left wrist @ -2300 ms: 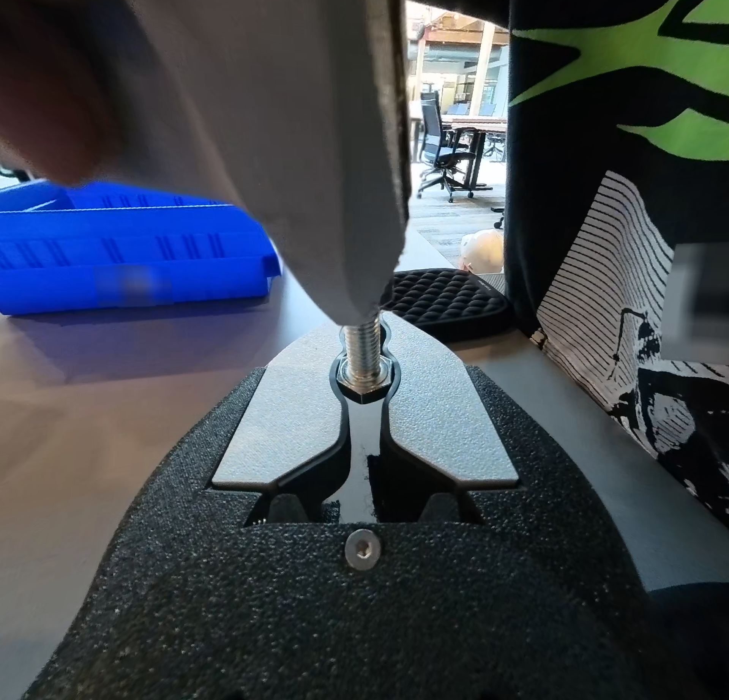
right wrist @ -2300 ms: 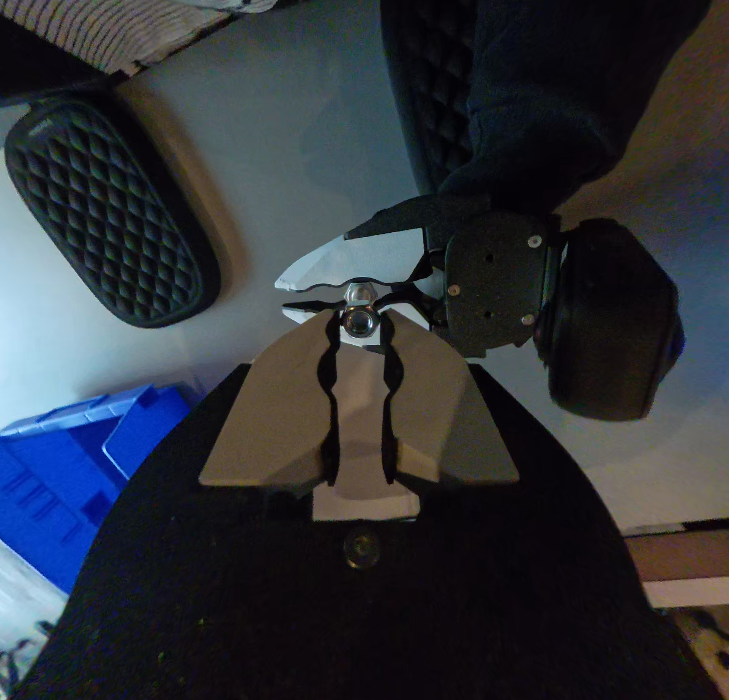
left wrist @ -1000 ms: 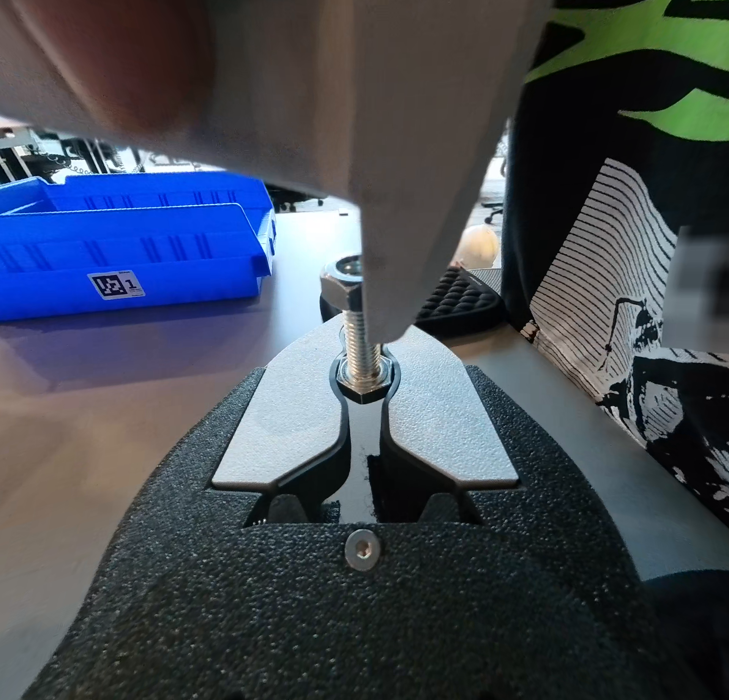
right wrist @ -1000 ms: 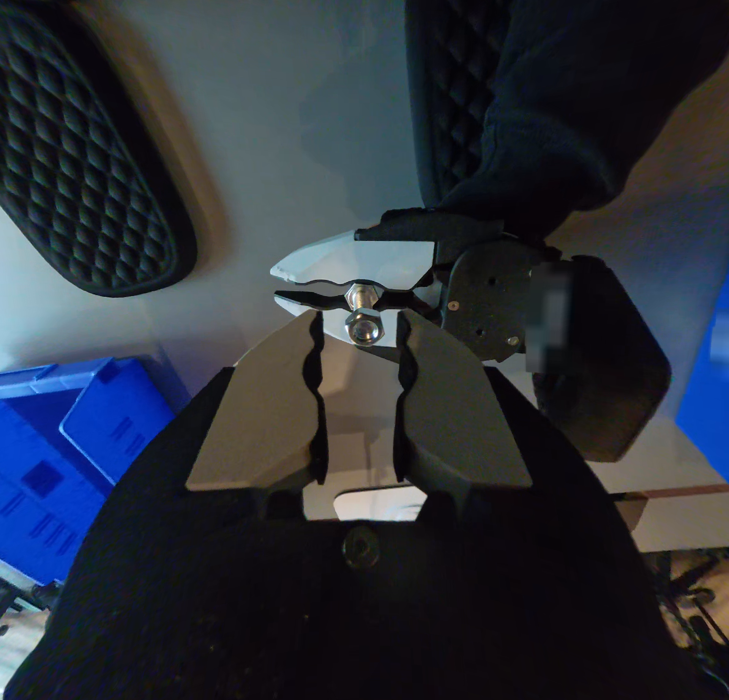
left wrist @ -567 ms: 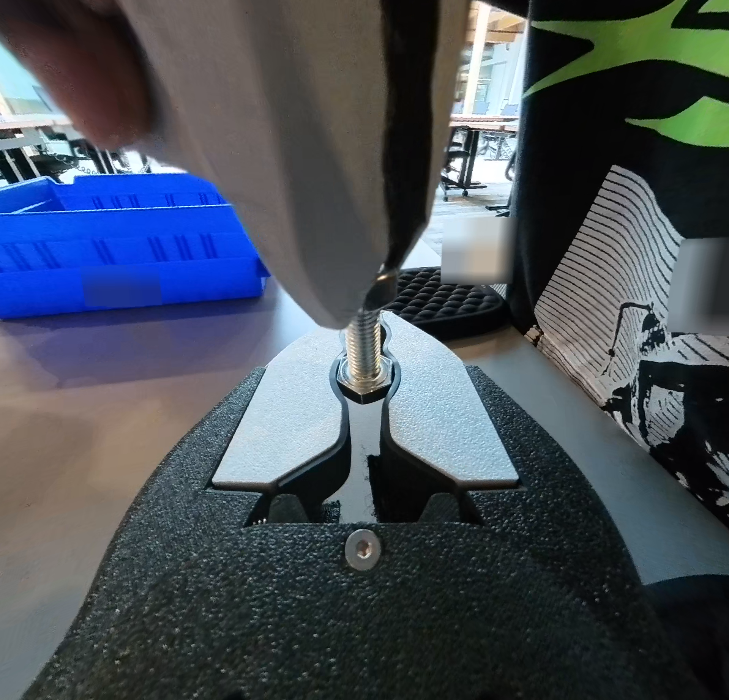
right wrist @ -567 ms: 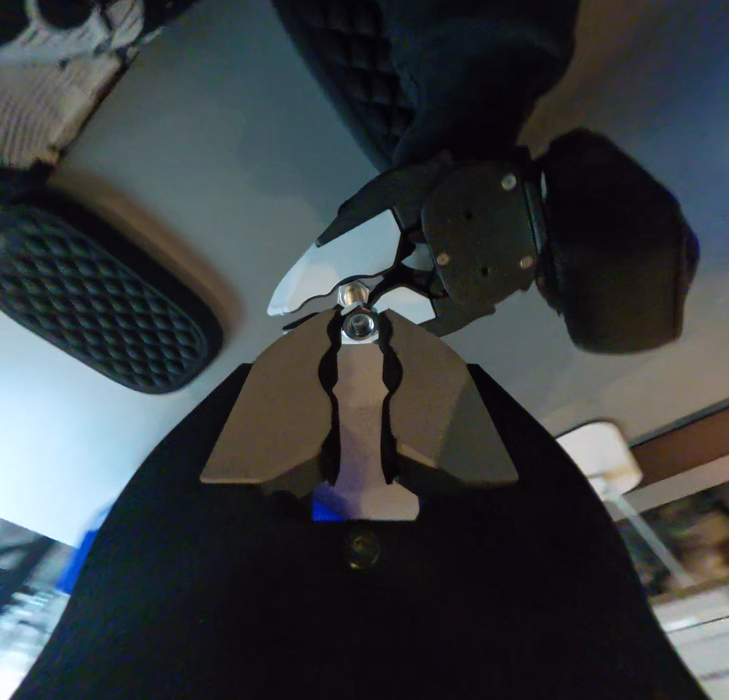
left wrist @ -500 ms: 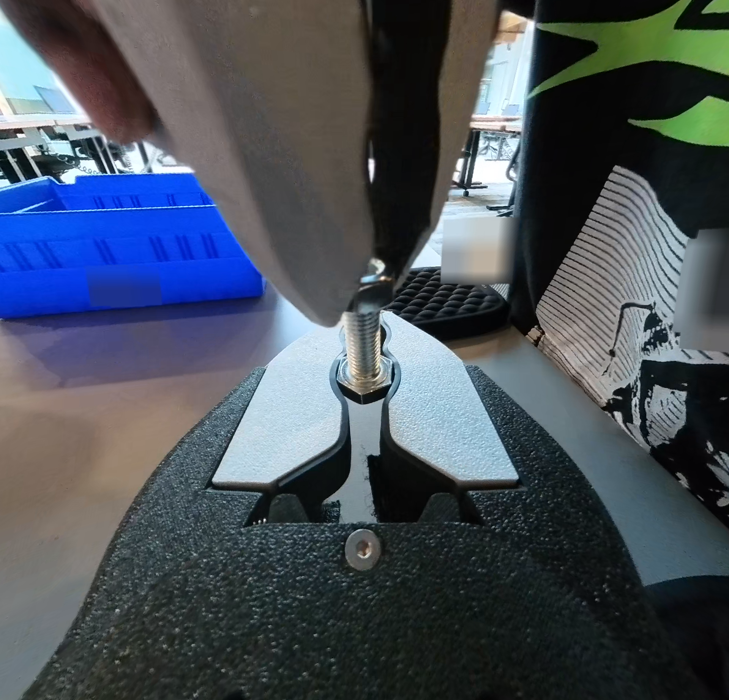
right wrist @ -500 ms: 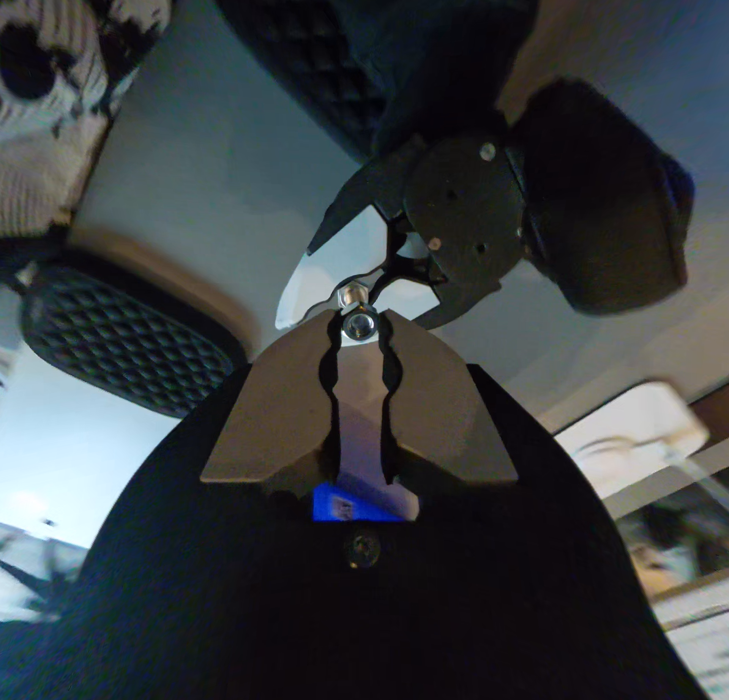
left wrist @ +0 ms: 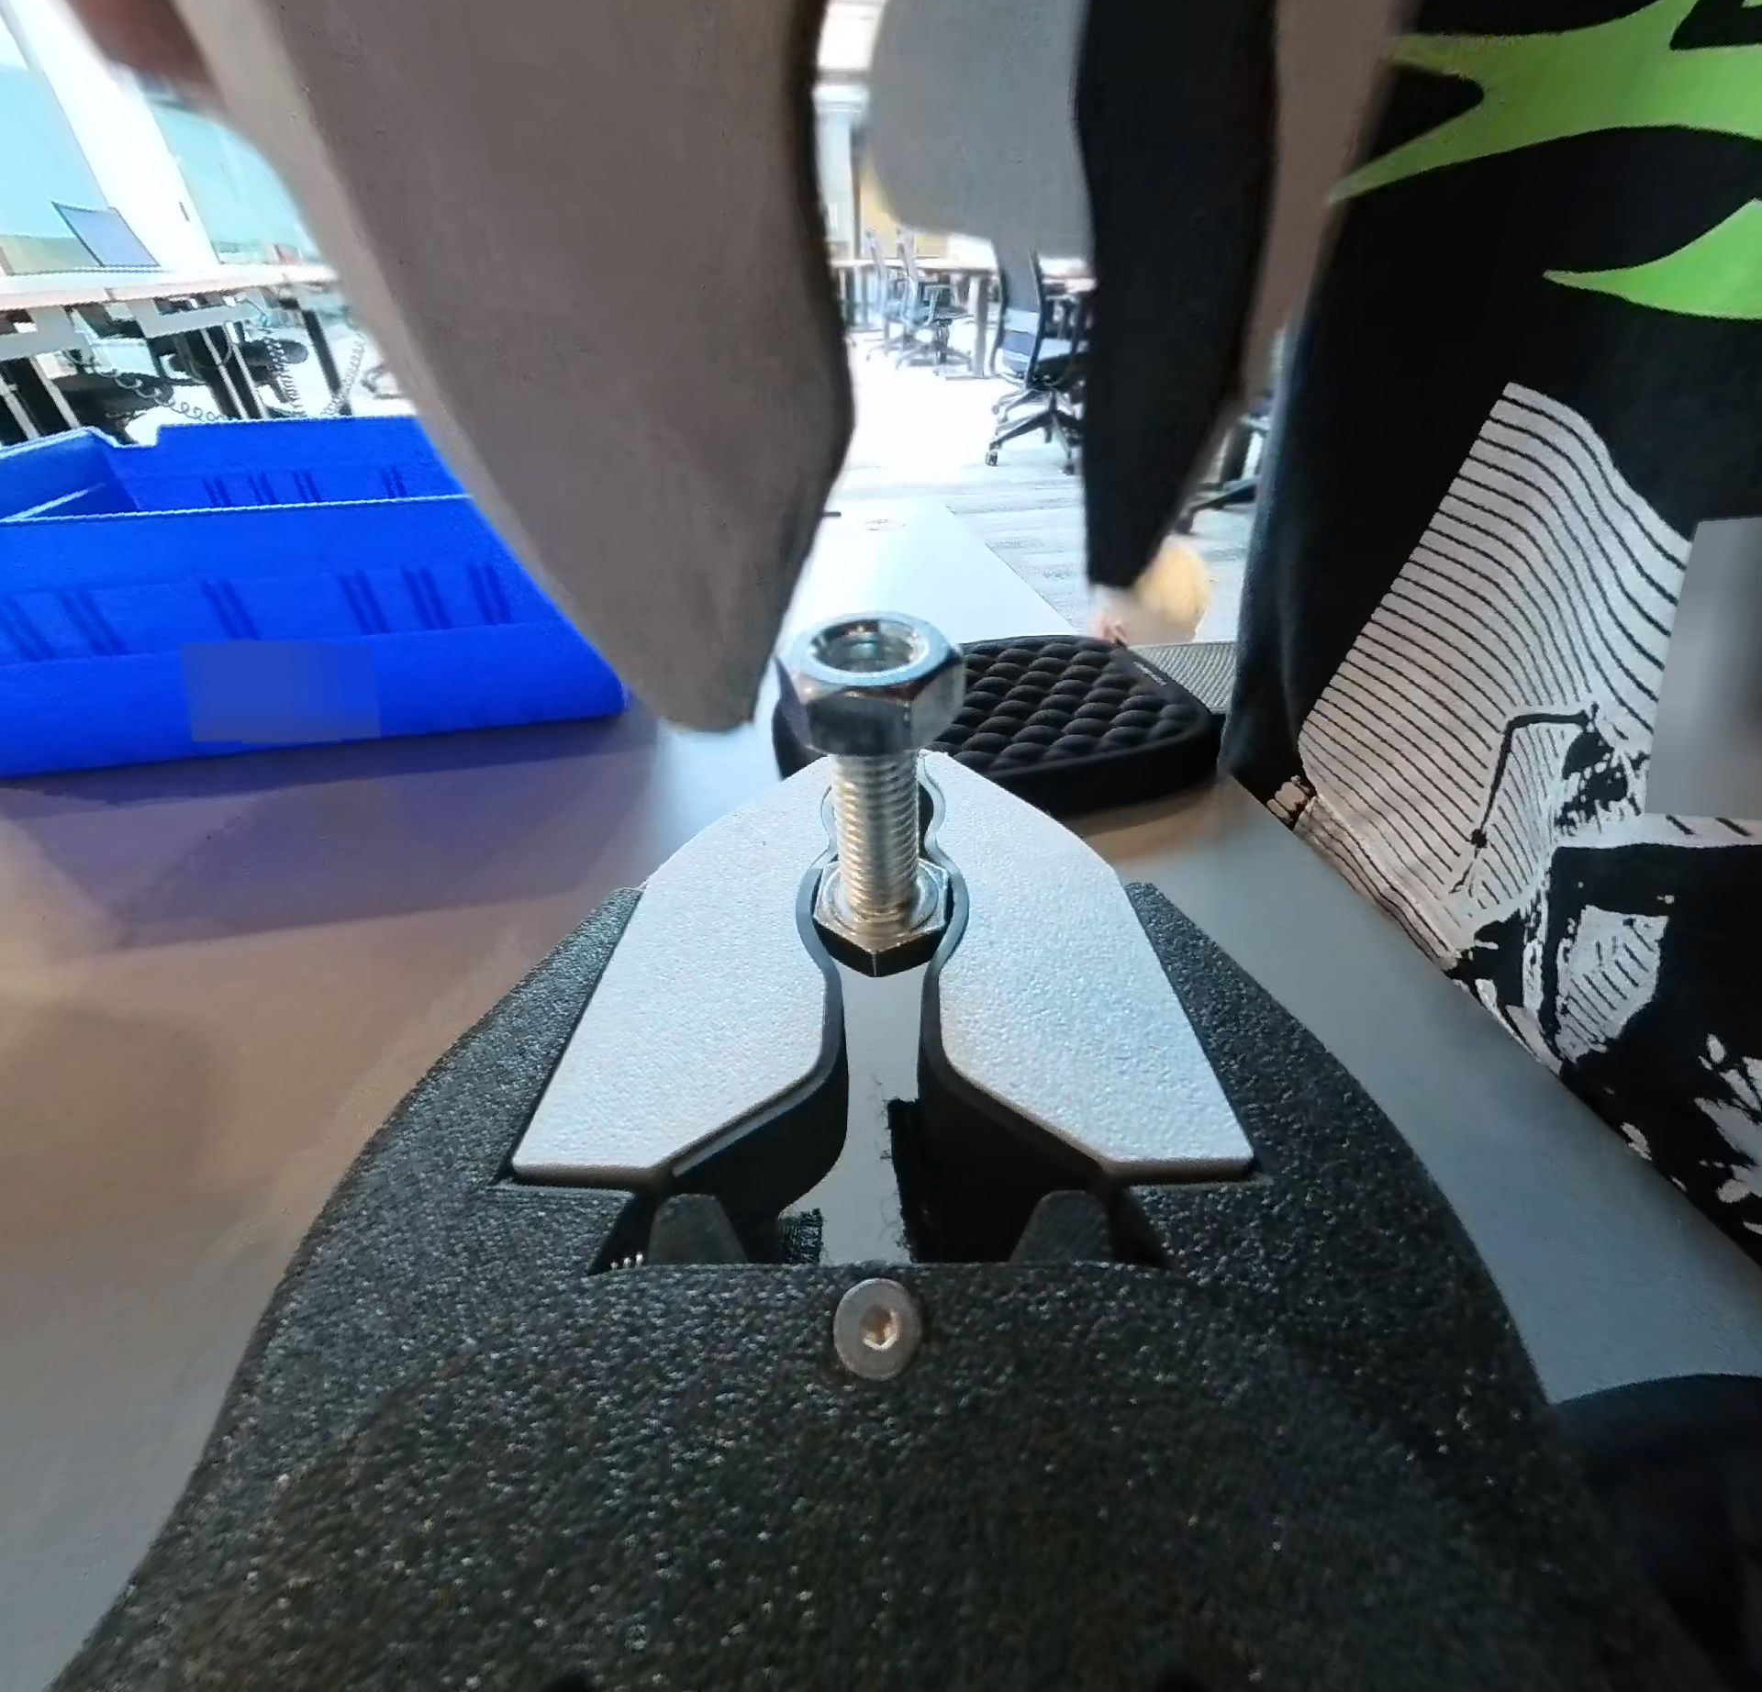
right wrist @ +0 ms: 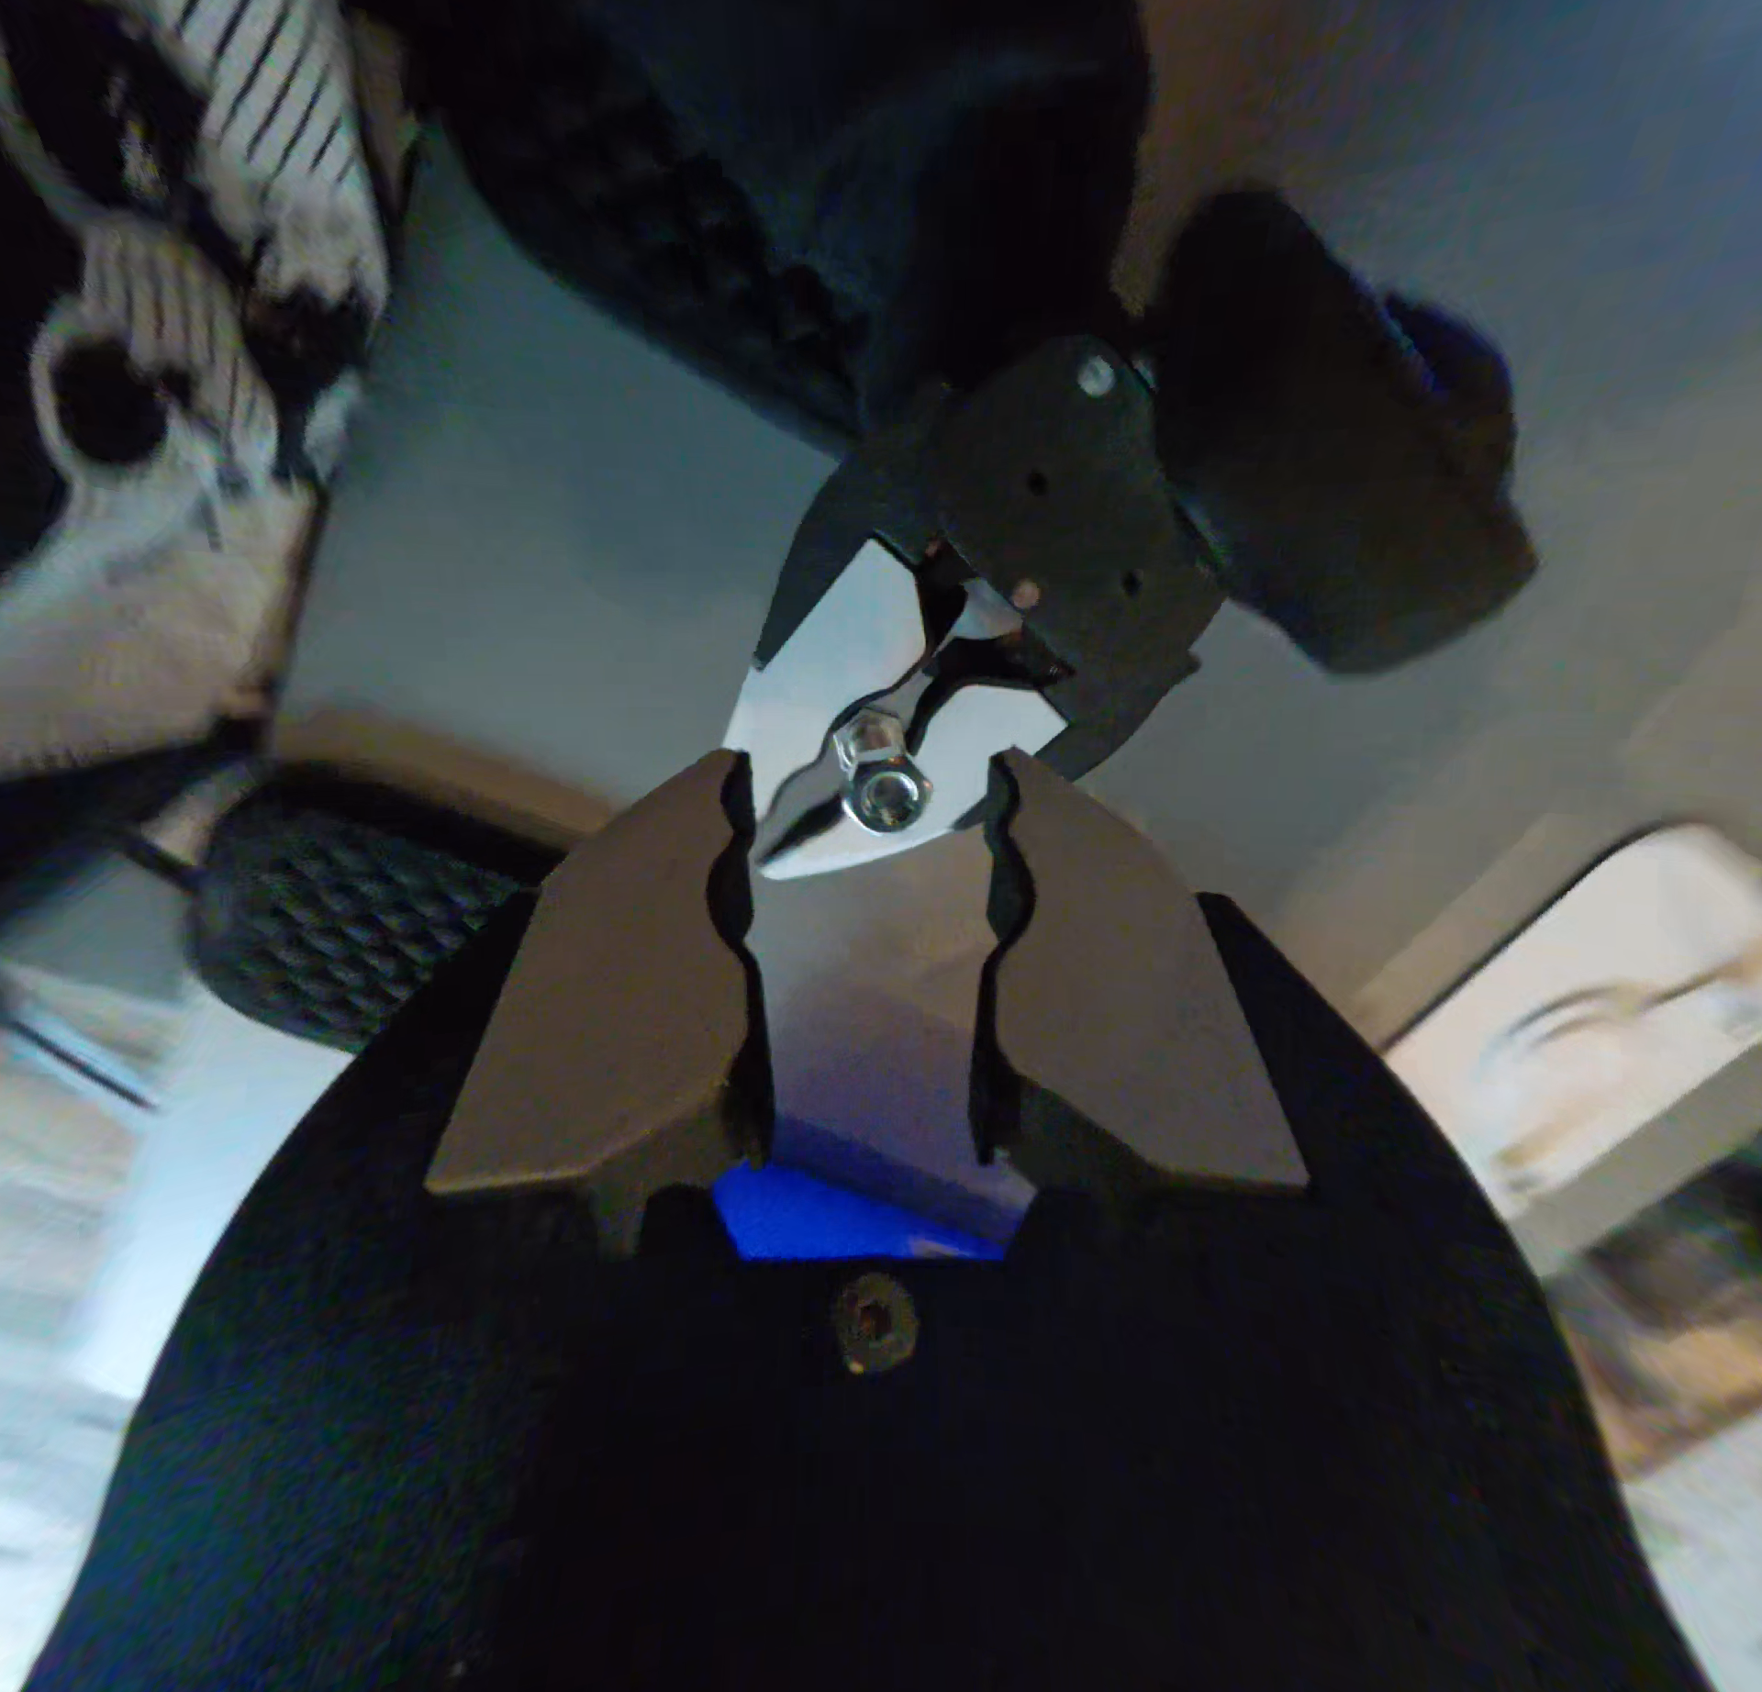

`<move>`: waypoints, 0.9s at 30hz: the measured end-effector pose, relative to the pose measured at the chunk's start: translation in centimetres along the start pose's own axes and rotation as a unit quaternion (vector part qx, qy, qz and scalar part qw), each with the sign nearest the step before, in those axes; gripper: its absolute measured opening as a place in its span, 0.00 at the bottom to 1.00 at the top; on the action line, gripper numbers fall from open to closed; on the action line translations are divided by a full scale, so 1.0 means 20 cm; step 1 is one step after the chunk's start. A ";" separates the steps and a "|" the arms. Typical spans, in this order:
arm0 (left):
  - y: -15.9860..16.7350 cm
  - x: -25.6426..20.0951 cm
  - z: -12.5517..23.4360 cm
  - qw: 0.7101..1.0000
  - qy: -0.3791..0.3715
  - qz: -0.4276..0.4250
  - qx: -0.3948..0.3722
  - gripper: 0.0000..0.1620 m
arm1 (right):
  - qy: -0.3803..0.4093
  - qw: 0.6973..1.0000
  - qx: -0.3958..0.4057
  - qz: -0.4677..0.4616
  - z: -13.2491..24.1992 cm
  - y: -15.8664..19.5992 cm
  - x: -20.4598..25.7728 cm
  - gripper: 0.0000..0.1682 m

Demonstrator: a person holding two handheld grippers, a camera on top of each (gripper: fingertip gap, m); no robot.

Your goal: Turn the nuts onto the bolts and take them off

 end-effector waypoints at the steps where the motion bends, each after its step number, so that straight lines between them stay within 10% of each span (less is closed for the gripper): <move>1: 0.00 0.00 0.00 1.000 0.001 0.000 0.000 0.06 | 0.003 0.997 -0.003 0.077 0.02 0.00 0.00 0.29; 5: 0.00 0.00 0.00 1.000 0.004 0.000 -0.001 0.06 | -0.016 0.956 0.019 0.294 0.05 0.04 0.01 0.29; 14: 0.00 0.00 0.00 1.000 0.007 0.000 0.000 0.06 | -0.061 0.919 0.037 0.387 -0.03 0.01 -0.02 0.22; 27: 0.00 0.00 0.00 1.000 0.003 0.002 -0.004 0.06 | -0.036 0.989 0.041 0.140 -0.04 -0.01 -0.04 0.10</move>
Point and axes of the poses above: each gripper's, where its closed fingertips meet, z back along the fingers, y out of its underside, x = y × z across the jaws, the point moved 7 cm from there along z, back along the fingers, and after that the axes turned 13 degrees about -z, right-handed, at the moved point
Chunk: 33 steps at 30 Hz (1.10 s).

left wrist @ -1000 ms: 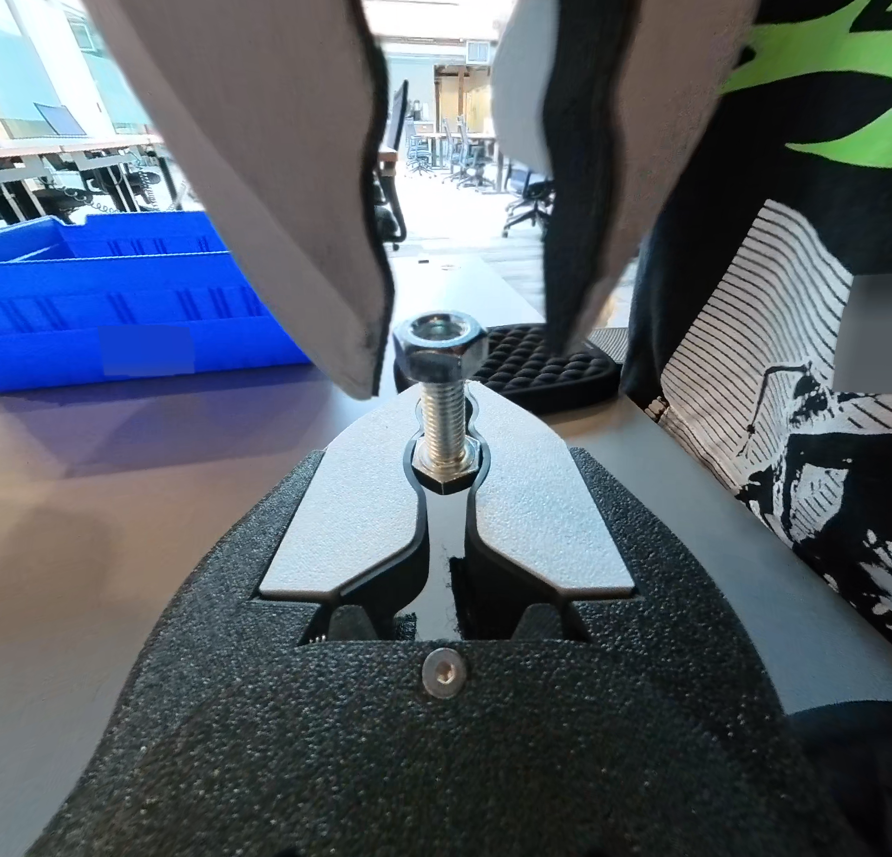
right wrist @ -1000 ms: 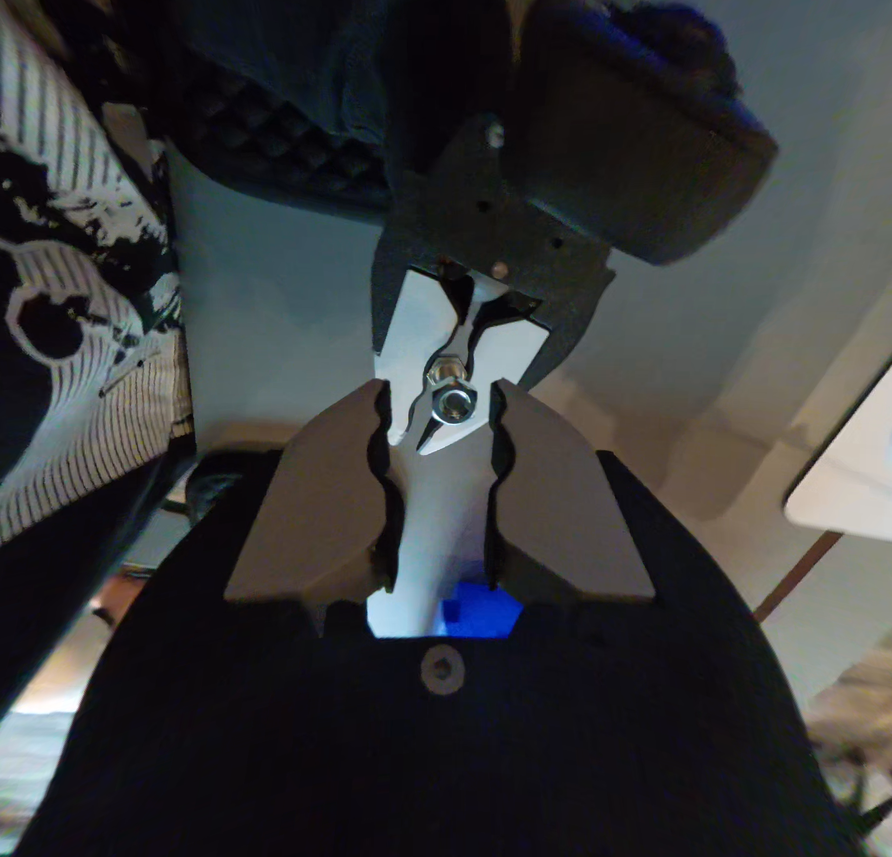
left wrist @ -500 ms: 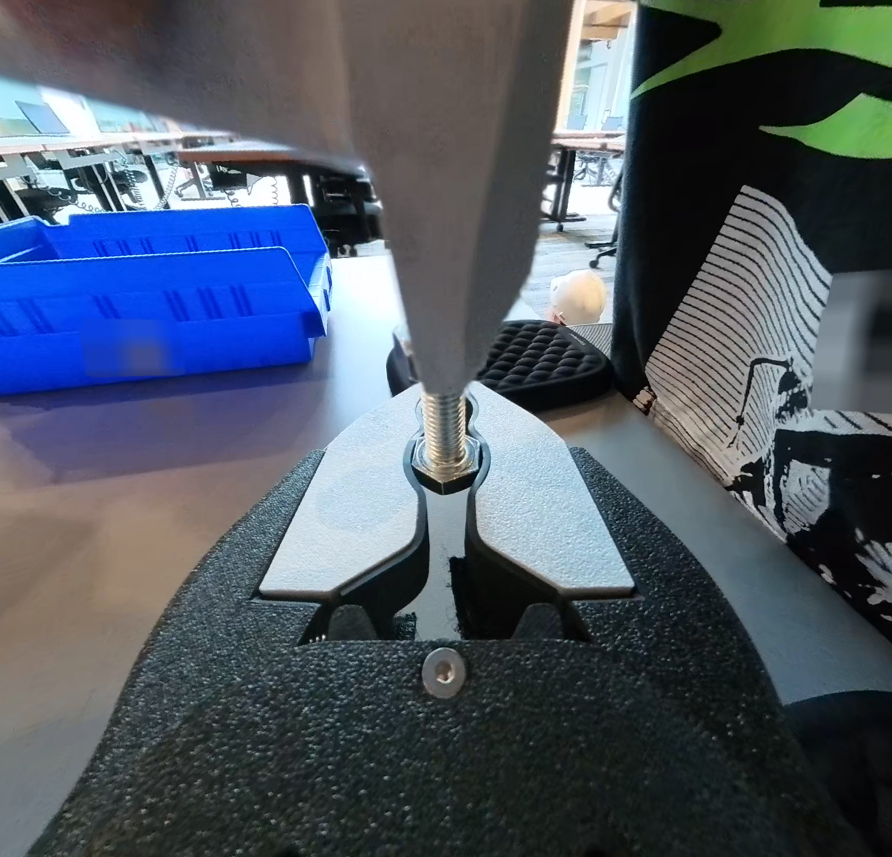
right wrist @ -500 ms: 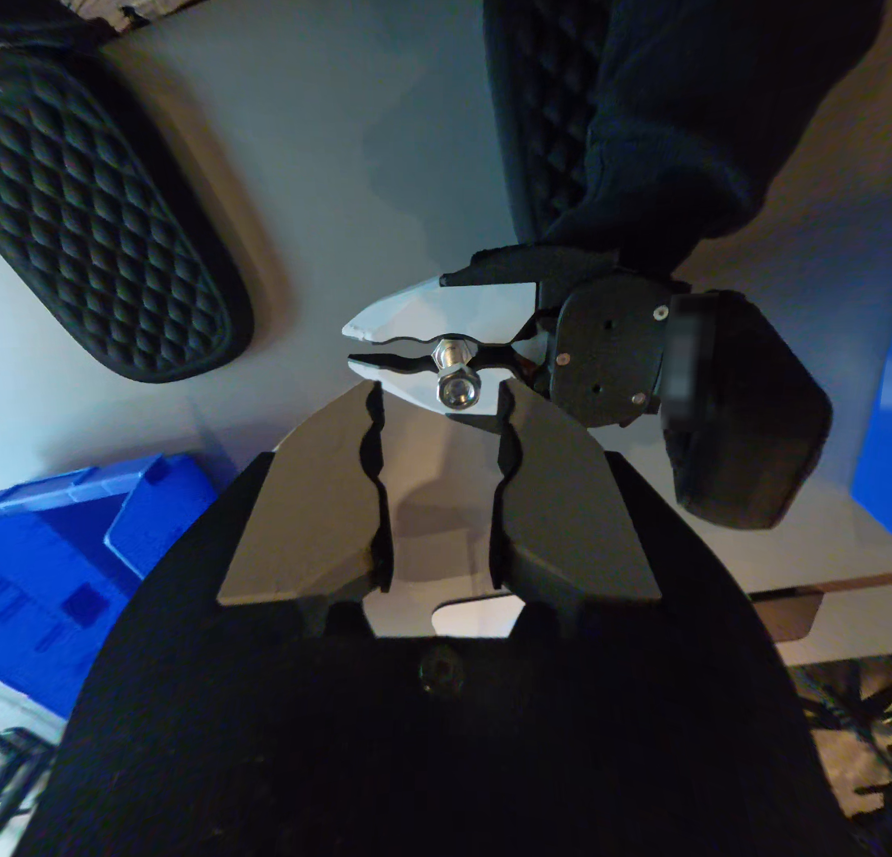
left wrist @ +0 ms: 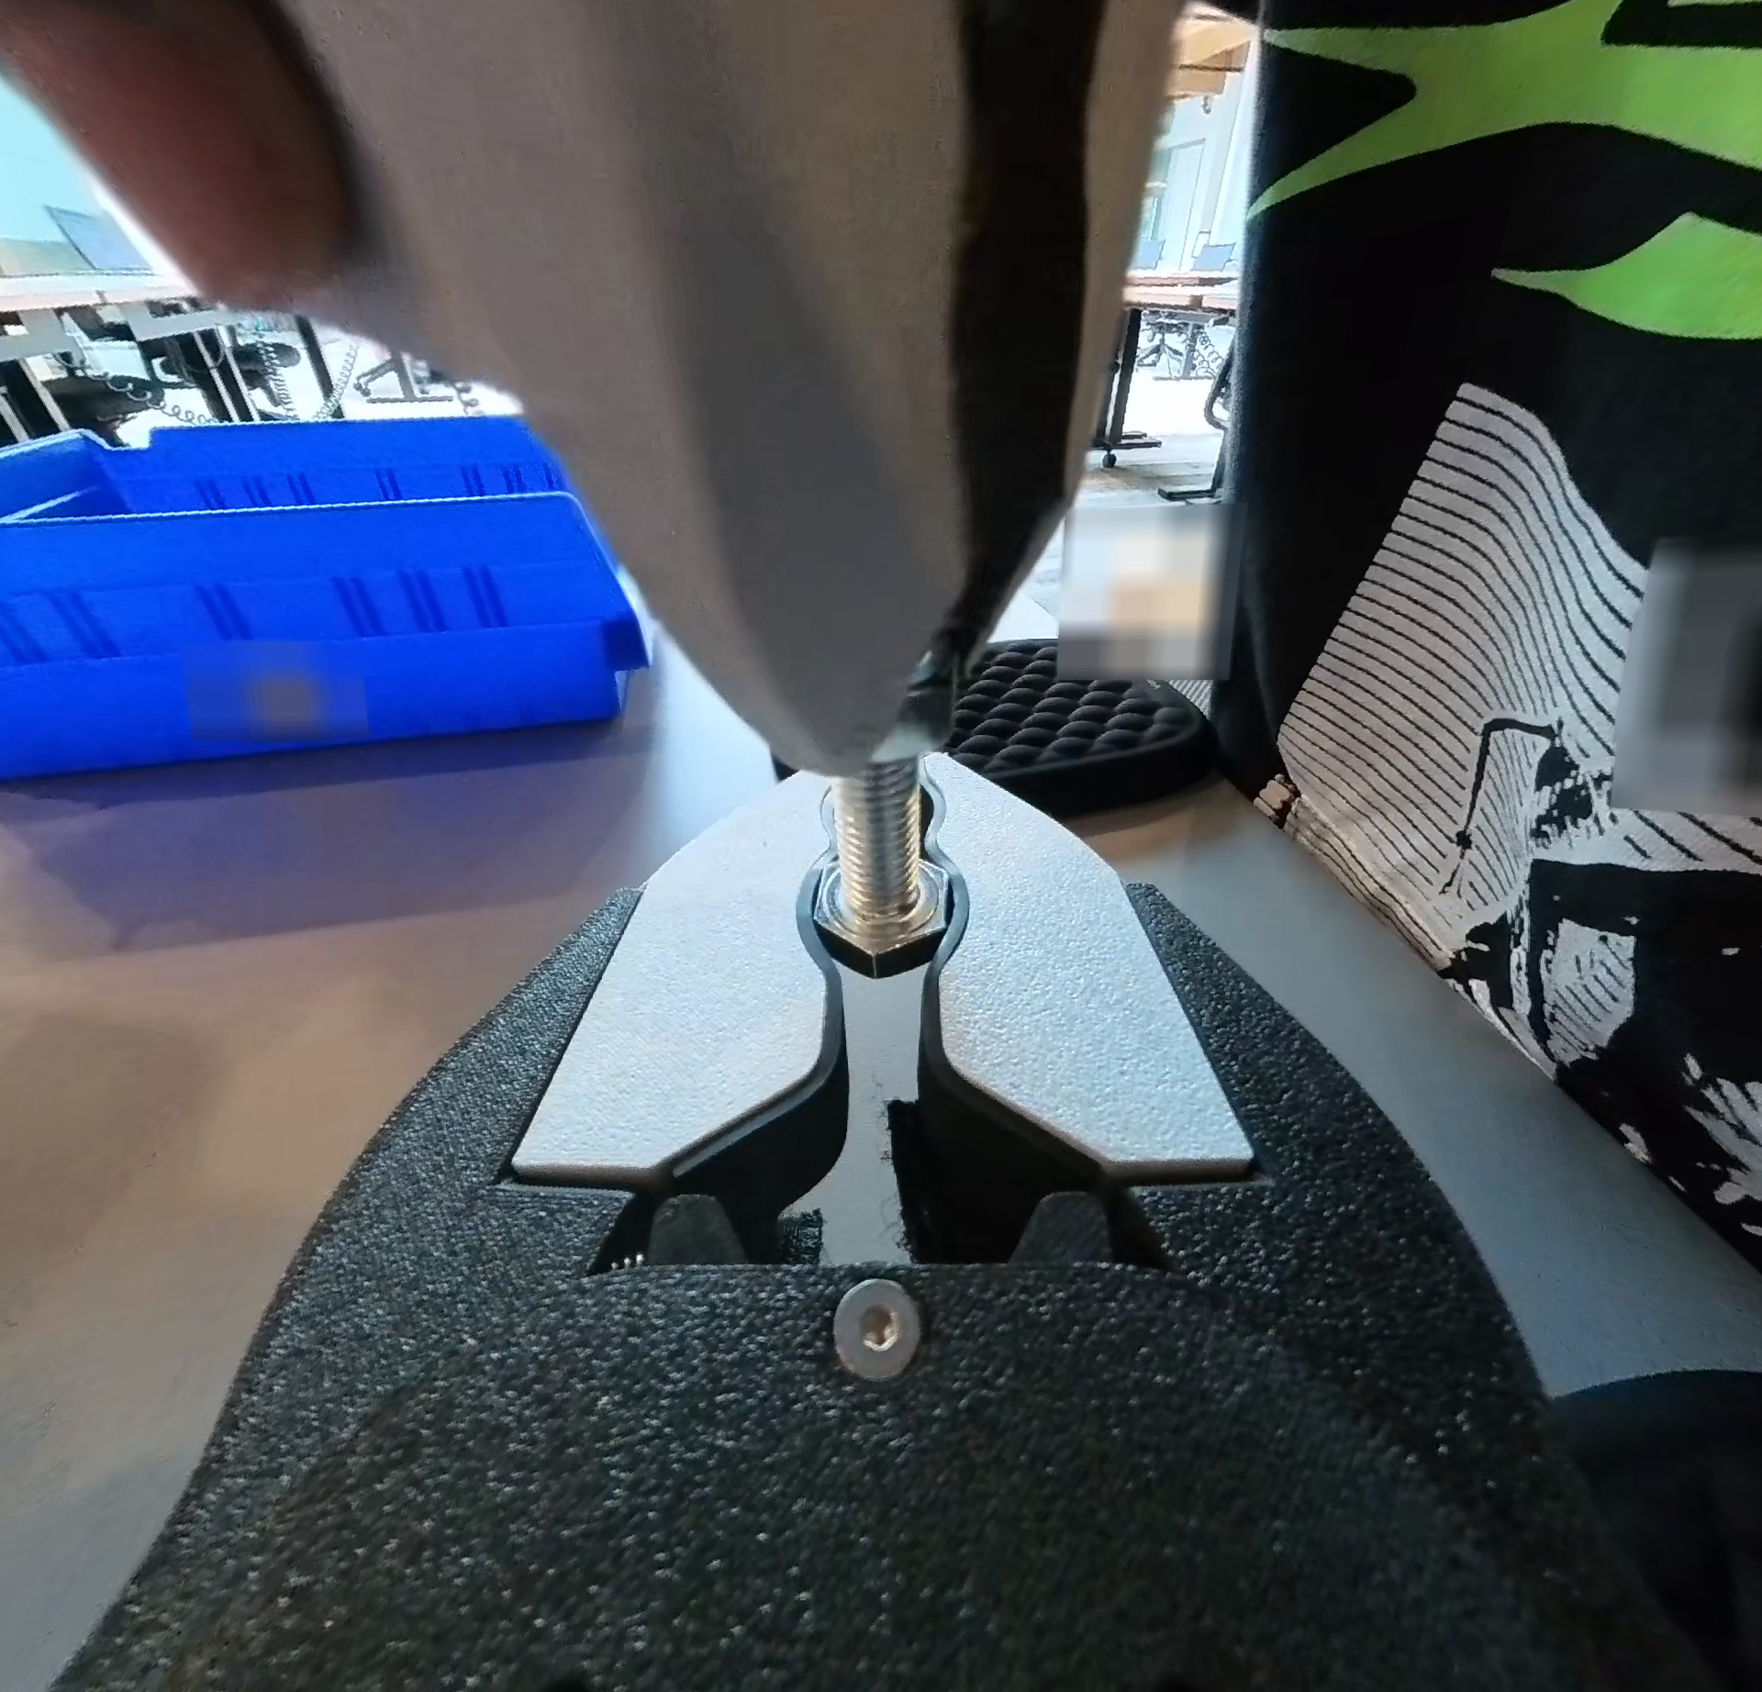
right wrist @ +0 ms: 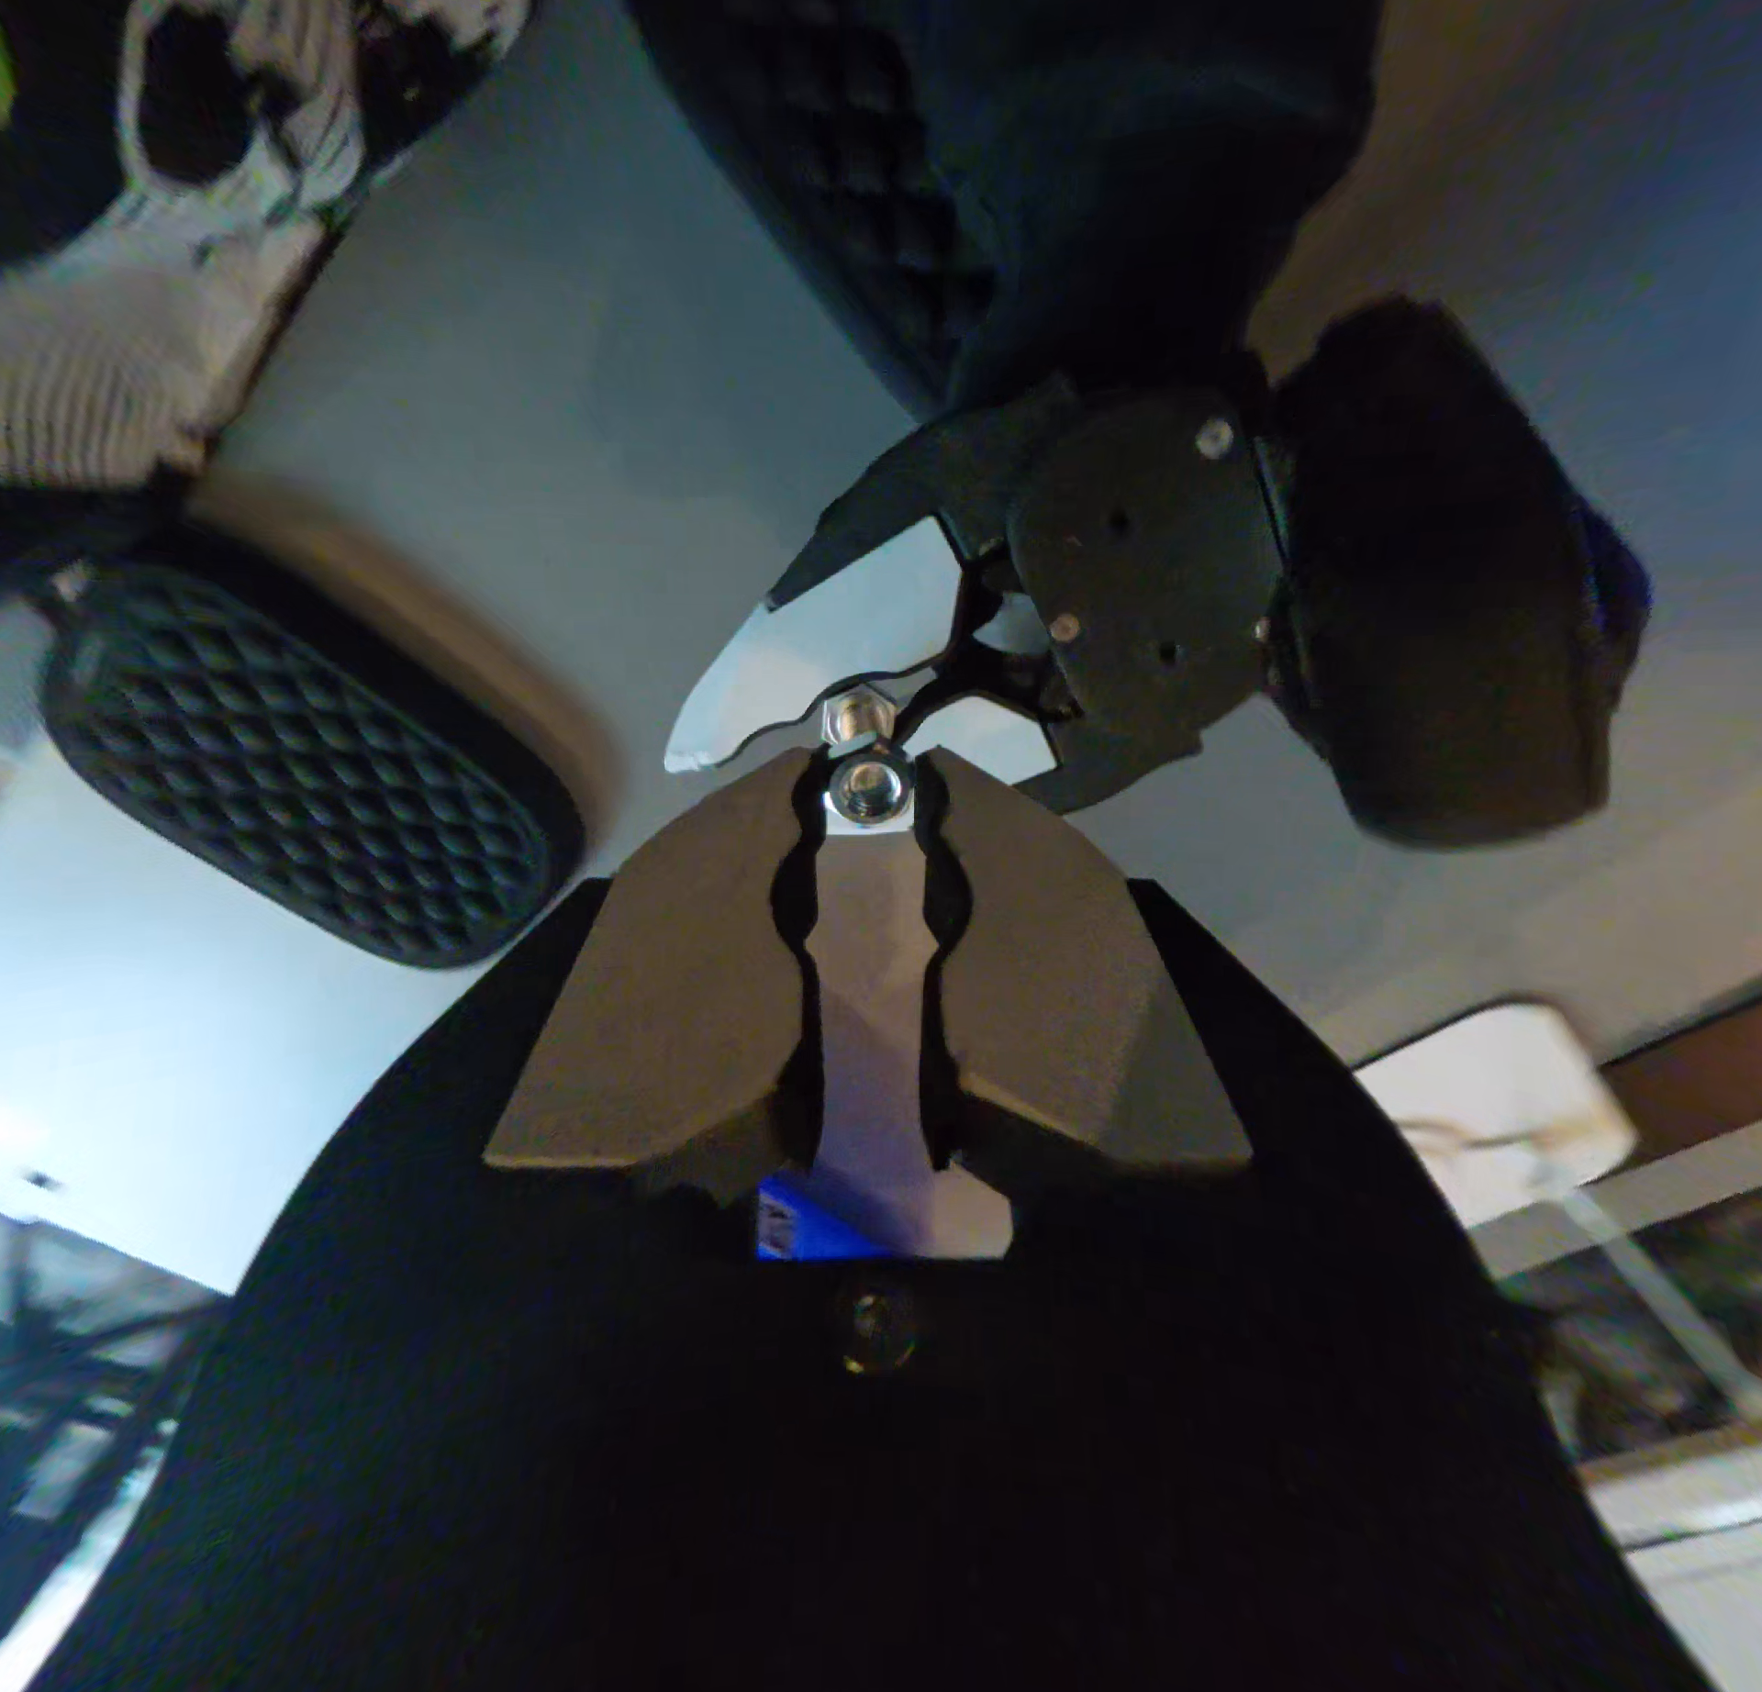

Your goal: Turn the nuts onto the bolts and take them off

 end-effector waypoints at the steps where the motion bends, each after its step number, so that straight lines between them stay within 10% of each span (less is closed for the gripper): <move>1: 0.00 0.00 0.00 1.000 -0.001 0.000 0.000 0.06 | 0.001 0.999 -0.001 -0.048 0.00 0.00 0.00 0.10; 7: 0.00 0.00 0.00 1.000 -0.002 0.000 0.002 0.06 | -0.012 0.939 -0.030 -0.343 0.00 0.03 -0.01 0.10; 12: 0.00 0.00 0.00 1.000 -0.002 -0.001 0.001 0.06 | -0.005 0.921 -0.049 -0.387 0.00 0.04 0.00 0.10; 18: 0.00 0.00 0.00 1.000 0.001 -0.002 0.000 0.06 | 0.058 0.996 -0.040 -0.052 0.06 0.02 -0.01 0.31; 21: 0.00 0.00 0.00 1.000 0.002 -0.003 0.001 0.06 | 0.046 0.988 -0.006 0.148 0.06 0.04 0.03 0.31; 33: 0.00 0.00 -0.01 1.000 0.005 -0.004 0.003 0.06 | -0.005 0.973 -0.007 0.233 -0.01 0.03 0.01 0.14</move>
Point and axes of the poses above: each gripper's, where its closed fingertips meet, z back along the fingers, y out of its underside, x = y × z across the jaws, the point moved 7 cm from there along z, back along the fingers, and after that the axes turned 13 degrees about -z, right-handed, at the moved point
